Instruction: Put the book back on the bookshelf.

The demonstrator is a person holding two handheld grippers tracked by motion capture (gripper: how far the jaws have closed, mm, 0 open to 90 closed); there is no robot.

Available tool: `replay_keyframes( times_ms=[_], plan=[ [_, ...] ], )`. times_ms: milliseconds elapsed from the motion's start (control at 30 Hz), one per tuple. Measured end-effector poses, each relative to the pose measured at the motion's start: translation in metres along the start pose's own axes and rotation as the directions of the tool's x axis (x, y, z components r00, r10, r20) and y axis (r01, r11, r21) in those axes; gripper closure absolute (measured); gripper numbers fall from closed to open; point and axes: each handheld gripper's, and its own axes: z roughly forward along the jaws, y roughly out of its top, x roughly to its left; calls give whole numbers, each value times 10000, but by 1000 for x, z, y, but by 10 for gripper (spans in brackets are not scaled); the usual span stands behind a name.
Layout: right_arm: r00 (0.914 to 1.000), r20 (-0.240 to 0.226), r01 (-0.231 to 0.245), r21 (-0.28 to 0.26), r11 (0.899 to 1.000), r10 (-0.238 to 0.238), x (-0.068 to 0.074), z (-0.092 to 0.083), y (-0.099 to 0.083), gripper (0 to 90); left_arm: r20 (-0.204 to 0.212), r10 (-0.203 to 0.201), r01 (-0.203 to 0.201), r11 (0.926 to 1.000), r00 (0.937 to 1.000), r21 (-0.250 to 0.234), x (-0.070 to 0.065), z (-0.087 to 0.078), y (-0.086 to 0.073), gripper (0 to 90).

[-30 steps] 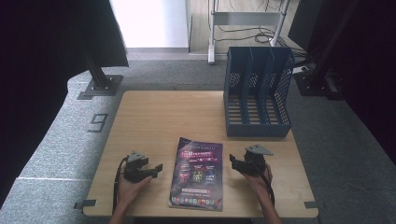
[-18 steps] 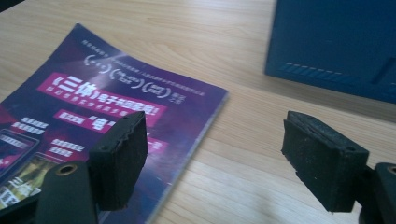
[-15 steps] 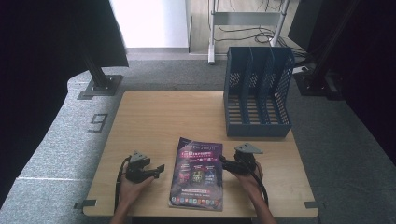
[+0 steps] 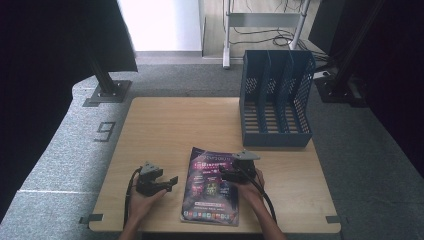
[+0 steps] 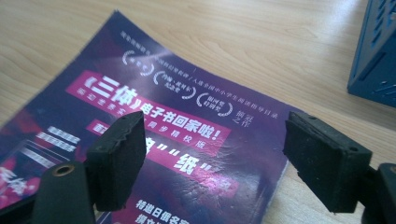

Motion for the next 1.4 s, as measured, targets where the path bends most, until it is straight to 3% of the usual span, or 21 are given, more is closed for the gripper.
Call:
replay_keyframes(
  times_ms=[400, 700, 1033, 1267, 1400],
  plan=[
    [9998, 4, -223, 739, 9970, 223, -5, 7, -20, 175, -190, 186, -186, 9998, 9996, -22, -6, 2, 0, 251],
    [9990, -71, -429, 814, 9958, 437, -6, 11, -20, 154, -144, 415, -414, 9991, 9990, 53, -11, 4, 0, 250],
    [9994, -59, -335, 856, 9958, 341, -7, 10, -20, 173, -122, 563, -562, 9983, 9983, 143, -23, 10, 2, 241],
    [9995, -5, -308, 770, 9966, 310, -6, 10, -21, 173, 178, 540, -541, 9985, 9984, 39, -33, 21, 16, 233],
    [9996, 22, -297, 723, 9969, 296, -6, 10, -22, 174, 135, 687, -688, 9976, 9975, 93, -37, 28, 23, 231]
  ],
)
